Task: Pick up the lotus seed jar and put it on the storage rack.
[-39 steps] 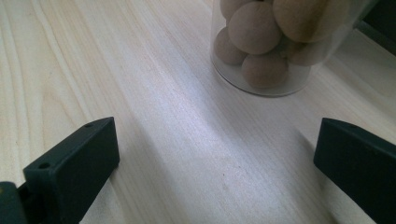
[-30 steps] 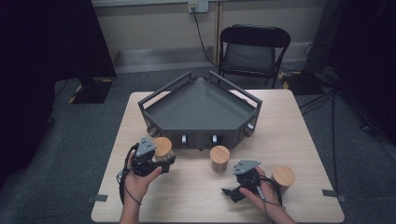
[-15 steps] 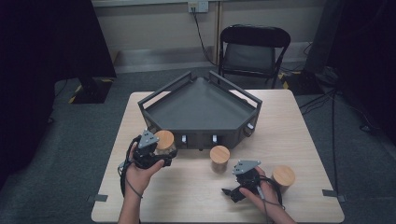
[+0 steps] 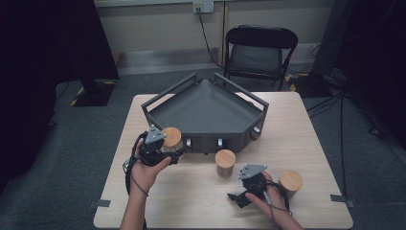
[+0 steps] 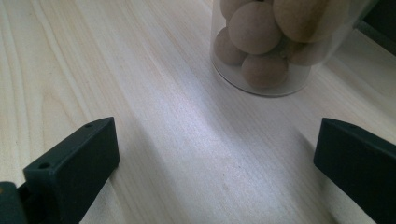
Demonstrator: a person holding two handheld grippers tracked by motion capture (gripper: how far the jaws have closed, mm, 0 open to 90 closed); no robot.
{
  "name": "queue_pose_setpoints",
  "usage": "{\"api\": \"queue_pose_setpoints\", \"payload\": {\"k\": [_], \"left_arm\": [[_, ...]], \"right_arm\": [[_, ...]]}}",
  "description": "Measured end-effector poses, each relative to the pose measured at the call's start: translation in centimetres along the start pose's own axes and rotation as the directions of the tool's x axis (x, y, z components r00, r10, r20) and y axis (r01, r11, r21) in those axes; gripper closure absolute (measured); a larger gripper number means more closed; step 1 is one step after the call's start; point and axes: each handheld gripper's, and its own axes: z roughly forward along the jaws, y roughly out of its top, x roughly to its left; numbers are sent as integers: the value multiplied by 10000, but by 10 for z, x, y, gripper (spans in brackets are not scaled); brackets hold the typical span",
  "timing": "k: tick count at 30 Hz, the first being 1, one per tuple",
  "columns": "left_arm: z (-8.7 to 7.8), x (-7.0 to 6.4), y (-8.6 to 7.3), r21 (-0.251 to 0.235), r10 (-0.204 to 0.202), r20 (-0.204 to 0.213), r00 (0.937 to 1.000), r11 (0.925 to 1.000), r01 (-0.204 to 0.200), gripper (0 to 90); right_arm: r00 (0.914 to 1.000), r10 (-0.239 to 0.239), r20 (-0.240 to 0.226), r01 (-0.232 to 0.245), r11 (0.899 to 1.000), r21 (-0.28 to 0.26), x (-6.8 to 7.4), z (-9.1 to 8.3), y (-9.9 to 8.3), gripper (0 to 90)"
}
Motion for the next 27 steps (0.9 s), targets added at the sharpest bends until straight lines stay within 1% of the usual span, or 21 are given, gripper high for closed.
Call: {"api": "queue_pose_setpoints", "payload": {"k": [1,4,7,13,14,15,18,27], "left_arm": [[0,0,4,23,52,-36,10000,10000,-51,258],[0,0,7,13,45,-43,10000,10000,-45,258],[2,-1,15,92,120,-71,9999,9999,-119,258],[4,0,23,31,97,-47,9999,9999,-97,258],[5,0,28,79,158,-74,9998,9998,-157,258],[5,0,28,79,158,-74,9998,9998,-157,258],[6,-1,37,142,231,-86,9997,9996,-230,258],[9,-1,47,120,197,-124,9997,9997,-195,258]], "right_arm": [[10000,1,1,-1,10000,0,0,0,0,0],[10000,1,1,-1,10000,0,0,0,0,0],[10000,1,1,-1,10000,0,0,0,0,0],[10000,2,-2,-2,10000,-1,0,0,0,0],[10000,2,0,-2,10000,-1,0,0,0,0],[10000,2,0,-2,10000,-1,0,0,0,0],[10000,1,0,-1,10000,-1,0,0,0,0],[10000,-1,0,1,10000,-2,0,0,0,0]]}}
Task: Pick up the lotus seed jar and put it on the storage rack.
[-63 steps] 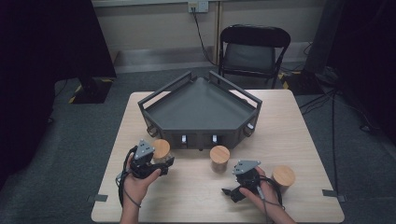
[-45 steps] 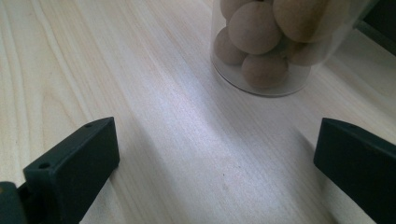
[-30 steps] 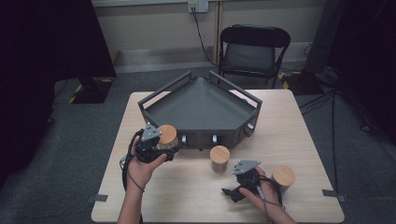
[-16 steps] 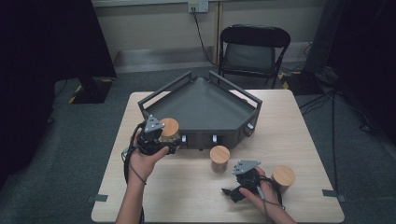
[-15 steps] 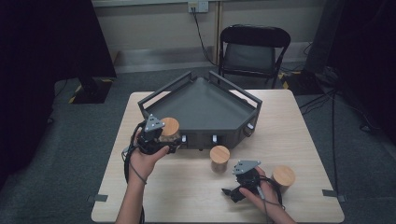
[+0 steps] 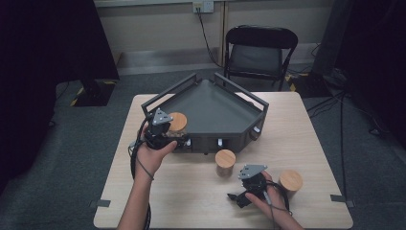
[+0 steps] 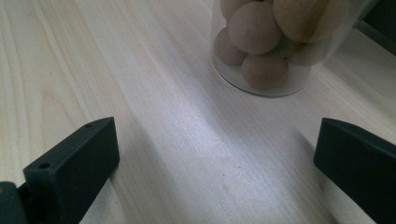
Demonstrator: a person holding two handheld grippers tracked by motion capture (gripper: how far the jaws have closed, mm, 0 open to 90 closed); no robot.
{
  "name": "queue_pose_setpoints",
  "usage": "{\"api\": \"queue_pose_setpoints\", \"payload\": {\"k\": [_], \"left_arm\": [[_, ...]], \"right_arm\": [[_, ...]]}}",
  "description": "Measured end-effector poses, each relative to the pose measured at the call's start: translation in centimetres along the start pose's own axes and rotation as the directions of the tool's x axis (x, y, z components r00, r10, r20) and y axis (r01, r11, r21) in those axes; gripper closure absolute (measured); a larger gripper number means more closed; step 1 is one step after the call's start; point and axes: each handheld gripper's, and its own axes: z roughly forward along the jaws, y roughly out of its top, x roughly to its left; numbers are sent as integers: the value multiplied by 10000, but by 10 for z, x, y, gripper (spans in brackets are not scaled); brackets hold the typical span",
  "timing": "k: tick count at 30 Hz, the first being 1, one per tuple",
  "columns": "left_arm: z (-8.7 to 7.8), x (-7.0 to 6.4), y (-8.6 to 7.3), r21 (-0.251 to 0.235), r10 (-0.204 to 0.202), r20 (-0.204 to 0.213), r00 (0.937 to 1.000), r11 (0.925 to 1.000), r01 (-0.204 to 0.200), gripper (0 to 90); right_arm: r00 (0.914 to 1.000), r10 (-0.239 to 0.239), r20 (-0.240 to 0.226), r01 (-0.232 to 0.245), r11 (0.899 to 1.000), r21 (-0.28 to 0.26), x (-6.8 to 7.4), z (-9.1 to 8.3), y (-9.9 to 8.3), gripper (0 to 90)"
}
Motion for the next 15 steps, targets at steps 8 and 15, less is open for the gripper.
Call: {"api": "queue_pose_setpoints", "payload": {"k": [8,15], "left_arm": [[6,-1,9,-85,-58,-190,9998,9999,57,258],[14,-3,19,-43,-61,-301,9995,10000,60,258]], "right_arm": [[10000,-3,2,3,10000,-3,0,0,0,0],[10000,0,2,0,10000,-3,0,0,0,0]]}}
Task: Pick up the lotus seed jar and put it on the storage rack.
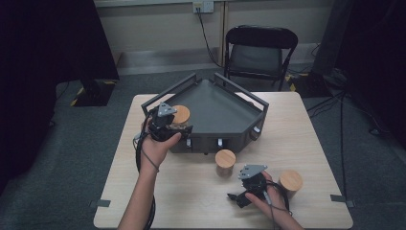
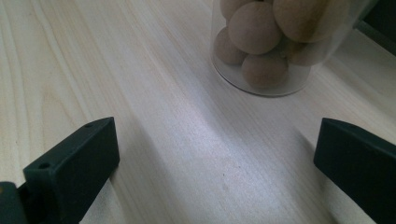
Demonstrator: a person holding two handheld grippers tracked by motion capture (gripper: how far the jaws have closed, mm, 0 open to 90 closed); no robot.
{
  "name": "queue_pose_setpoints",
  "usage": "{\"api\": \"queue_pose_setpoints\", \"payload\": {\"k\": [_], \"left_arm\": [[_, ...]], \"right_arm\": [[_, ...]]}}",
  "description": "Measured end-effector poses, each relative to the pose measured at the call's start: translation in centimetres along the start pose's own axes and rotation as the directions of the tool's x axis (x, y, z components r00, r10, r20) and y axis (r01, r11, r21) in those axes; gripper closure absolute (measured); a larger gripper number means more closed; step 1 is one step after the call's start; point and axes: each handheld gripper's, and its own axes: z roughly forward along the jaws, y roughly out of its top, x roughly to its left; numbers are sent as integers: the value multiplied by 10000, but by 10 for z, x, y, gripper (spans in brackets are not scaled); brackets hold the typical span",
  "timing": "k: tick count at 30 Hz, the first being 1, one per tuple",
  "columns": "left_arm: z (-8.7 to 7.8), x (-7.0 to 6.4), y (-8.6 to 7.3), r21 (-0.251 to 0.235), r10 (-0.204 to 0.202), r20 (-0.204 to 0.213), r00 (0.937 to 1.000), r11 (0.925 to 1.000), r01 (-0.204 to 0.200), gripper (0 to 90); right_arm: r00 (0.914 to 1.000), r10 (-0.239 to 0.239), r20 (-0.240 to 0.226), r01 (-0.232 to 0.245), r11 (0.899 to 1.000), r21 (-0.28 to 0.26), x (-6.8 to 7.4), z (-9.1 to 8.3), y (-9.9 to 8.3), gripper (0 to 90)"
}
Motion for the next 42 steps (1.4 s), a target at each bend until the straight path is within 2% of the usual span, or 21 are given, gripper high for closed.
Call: {"api": "queue_pose_setpoints", "payload": {"k": [2,12,18,24,30,37,42], "left_arm": [[1,-1,1,38,39,-32,10000,10000,-38,258],[13,1,3,-249,-431,-312,9986,9988,424,258],[21,0,10,-76,-365,-611,9975,9993,361,258],[28,1,13,-74,-519,-840,9951,9986,515,258],[38,1,11,-123,-724,-1066,9917,9974,714,258],[47,5,6,-98,-1024,-1106,9886,9947,1020,258],[52,7,4,39,-1048,-1146,9879,9944,1060,258]], "right_arm": [[10000,1,0,-1,10000,0,0,0,0,0],[10000,-3,3,3,10000,-1,0,0,0,0],[10000,-4,1,4,10000,-2,0,0,0,0],[10000,-3,1,3,10000,-4,0,0,0,0],[10000,2,-1,-2,10000,-1,0,0,0,0],[10000,3,-1,-3,10000,-2,0,0,0,0],[10000,-1,0,1,10000,-4,0,0,0,0]]}}
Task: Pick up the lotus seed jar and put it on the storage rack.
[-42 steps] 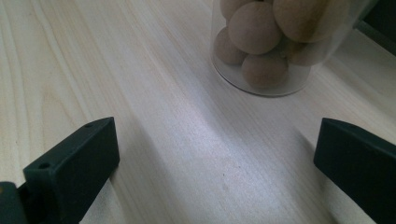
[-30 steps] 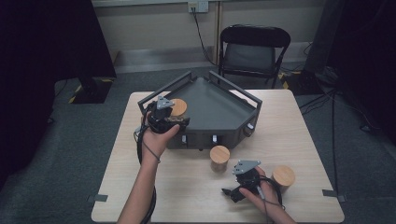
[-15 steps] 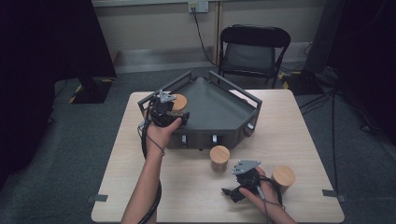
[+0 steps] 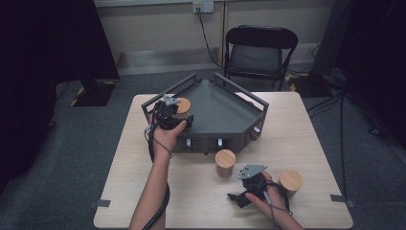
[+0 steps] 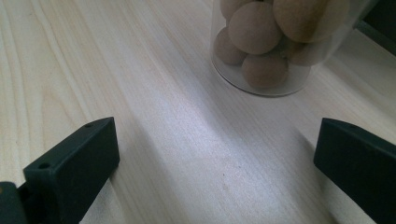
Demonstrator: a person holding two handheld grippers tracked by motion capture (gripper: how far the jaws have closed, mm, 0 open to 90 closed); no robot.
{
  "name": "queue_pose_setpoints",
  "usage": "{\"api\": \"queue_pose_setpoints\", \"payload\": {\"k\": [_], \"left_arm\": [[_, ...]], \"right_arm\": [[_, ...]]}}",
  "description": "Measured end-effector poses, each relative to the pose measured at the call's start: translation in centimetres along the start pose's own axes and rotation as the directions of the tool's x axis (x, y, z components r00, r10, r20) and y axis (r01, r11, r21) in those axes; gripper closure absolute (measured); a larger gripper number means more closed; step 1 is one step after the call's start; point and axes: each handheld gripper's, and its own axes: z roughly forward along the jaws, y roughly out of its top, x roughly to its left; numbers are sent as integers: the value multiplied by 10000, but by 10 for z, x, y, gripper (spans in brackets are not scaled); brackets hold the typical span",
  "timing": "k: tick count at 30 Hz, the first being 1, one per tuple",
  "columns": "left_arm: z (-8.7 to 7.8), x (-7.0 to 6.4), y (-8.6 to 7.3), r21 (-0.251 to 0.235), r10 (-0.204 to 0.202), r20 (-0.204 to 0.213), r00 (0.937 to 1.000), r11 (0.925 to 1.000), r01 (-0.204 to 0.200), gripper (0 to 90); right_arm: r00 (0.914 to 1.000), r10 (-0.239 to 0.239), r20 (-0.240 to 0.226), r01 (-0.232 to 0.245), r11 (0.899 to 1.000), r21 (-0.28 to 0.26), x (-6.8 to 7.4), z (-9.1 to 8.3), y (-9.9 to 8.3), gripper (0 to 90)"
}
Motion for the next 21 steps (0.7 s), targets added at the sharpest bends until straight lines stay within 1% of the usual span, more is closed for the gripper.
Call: {"api": "queue_pose_setpoints", "payload": {"k": [3,4,7,11,15,21], "left_arm": [[2,-1,-2,-27,-70,-51,10000,10000,69,258],[2,-1,-2,45,-9,-88,10000,10000,9,258],[3,-1,-3,25,-38,-101,9999,10000,38,258],[5,-3,-3,103,20,-119,9999,9999,-19,258],[8,-3,-3,109,-73,-130,9999,9999,74,258],[11,-6,-3,187,36,-160,9999,9998,-33,258]], "right_arm": [[10000,-1,1,1,10000,1,0,0,0,0],[10000,-2,0,2,10000,0,0,0,0,0],[10000,-1,0,1,10000,1,0,0,0,0],[10000,-3,-1,3,10000,1,0,0,0,0],[10000,-1,-1,1,10000,1,0,0,0,0],[10000,-5,1,5,10000,0,0,0,0,0]]}}
